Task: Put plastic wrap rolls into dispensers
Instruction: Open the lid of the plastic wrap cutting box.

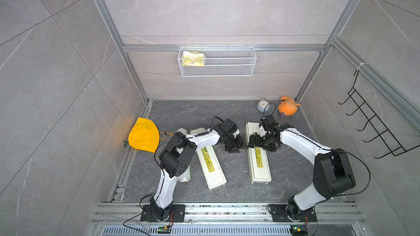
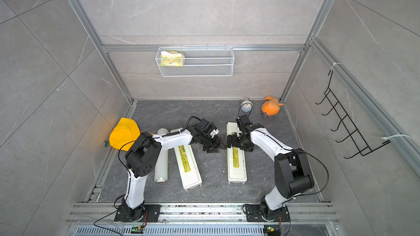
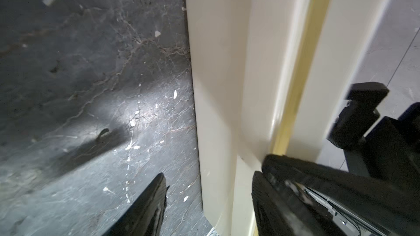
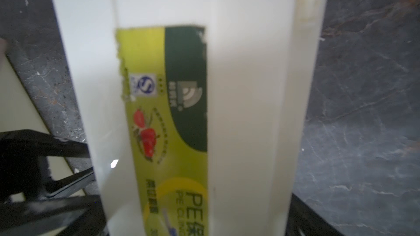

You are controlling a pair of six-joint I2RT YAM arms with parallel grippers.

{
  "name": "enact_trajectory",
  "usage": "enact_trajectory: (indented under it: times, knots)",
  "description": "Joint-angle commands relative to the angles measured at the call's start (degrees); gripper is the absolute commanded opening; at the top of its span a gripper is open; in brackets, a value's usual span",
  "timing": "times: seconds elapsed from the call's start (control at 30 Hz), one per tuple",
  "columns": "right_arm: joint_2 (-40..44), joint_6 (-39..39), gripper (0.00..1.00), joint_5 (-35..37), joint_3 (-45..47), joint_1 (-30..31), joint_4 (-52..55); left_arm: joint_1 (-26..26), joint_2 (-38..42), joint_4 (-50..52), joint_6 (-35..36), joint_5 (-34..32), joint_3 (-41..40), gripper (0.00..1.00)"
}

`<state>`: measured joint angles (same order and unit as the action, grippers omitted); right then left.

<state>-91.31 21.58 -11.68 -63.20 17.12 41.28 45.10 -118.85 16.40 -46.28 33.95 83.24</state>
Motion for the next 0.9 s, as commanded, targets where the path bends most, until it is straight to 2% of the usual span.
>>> enact_trajectory:
  times: [0.0, 0.23, 0.5, 0.87]
  knots:
    - [3.4, -1.2, 0.98, -8.6, -1.1, 0.6, -2.6, 0.5, -0.8, -3.0, -0.1, 3.3, 1.6, 0.62]
    - [4.0, -2.2, 0.98, -11.3, 0.4, -0.2, -3.5, 0.5, -1.8, -10.2, -2.8, 8.4, 0.9, 0.66]
    - [3.4, -2.0, 1.0, -13.0, 2.3, -1.2, -5.8, 2.4, -4.0, -19.0, -5.8, 16.4, 1.1, 0.75]
    - [4.0, -2.6, 1.0, -16.0, 2.6, -1.3, -7.6, 3.5, -3.2, -22.2, -7.5, 17.3, 1.2, 0.8]
